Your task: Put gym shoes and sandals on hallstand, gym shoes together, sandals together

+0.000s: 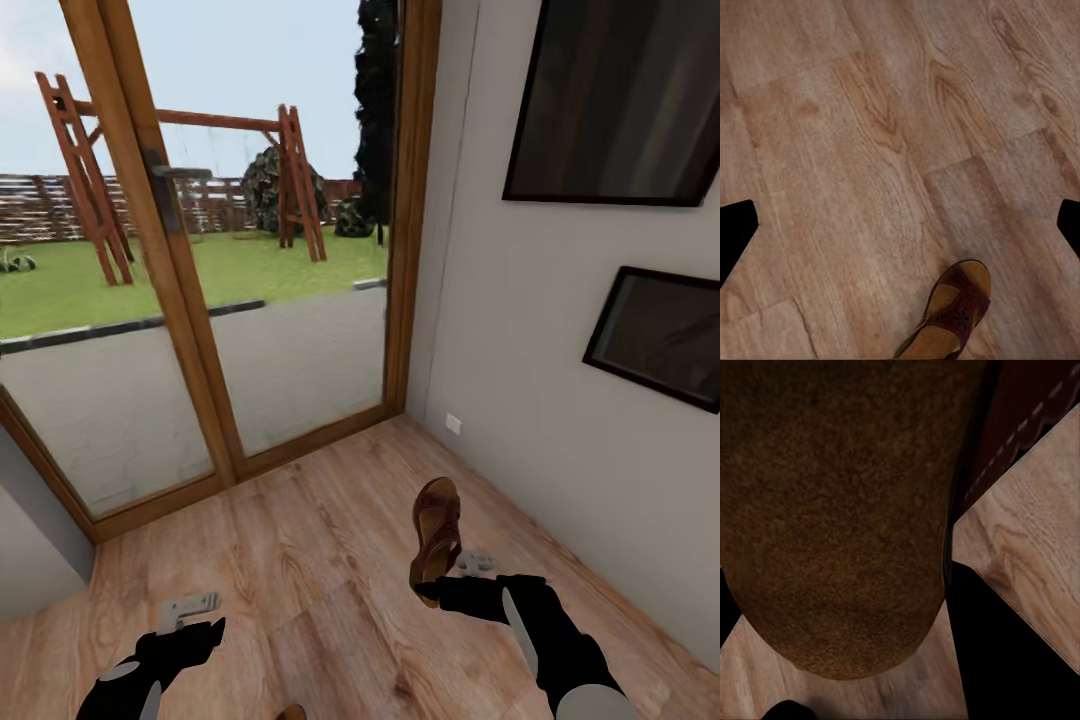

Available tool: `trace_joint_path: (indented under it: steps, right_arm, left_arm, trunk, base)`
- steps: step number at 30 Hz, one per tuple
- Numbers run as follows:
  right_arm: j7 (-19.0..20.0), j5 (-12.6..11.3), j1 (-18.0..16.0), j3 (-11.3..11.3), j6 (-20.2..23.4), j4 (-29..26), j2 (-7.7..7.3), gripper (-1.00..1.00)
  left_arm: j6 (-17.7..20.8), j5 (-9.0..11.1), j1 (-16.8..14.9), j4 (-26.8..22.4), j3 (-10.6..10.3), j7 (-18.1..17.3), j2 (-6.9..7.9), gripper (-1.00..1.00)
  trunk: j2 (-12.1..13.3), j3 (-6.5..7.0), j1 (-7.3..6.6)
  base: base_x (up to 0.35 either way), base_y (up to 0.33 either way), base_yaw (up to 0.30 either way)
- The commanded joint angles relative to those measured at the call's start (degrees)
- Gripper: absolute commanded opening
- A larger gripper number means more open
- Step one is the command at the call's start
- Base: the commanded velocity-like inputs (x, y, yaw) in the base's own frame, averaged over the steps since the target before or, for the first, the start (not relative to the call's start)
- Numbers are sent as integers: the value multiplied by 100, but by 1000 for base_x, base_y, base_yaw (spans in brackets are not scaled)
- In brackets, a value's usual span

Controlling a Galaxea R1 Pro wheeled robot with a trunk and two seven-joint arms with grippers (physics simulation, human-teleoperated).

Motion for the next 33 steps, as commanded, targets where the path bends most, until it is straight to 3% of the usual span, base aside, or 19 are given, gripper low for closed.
trace_joint_path:
  steps: [1, 18, 23, 26, 33]
  right_arm:
    - [-13, -21, 0, 0, 9, 0, 0, -100]
    - [-13, -12, 0, 5, 9, 1, 0, -100]
    - [198, -16, 10, 47, -13, 164, 88, -100]
    - [279, 54, 9, 43, 70, 114, 173, -100]
    - [294, 91, 10, 39, 223, 342, 185, -100]
  left_arm:
    - [0, 0, 0, 0, -1, 0, 0, 100]
    - [0, 0, 0, 84, -3, 0, 0, 100]
    - [-39, 82, 162, 245, -147, 11, -45, 100]
    - [-128, 143, 258, 343, -49, 9, -43, 100]
    - [-169, 152, 326, 568, 43, 9, -36, 100]
  trunk:
    - [0, 0, 0]
    - [0, 0, 0]
    - [0, 0, 0]
    - [0, 0, 0]
    - [0, 0, 0]
  base:
    - [0, 229, 0]
    - [0, 23, 0]
    - [0, 0, 0]
    - [0, 0, 0]
    - [0, 0, 0]
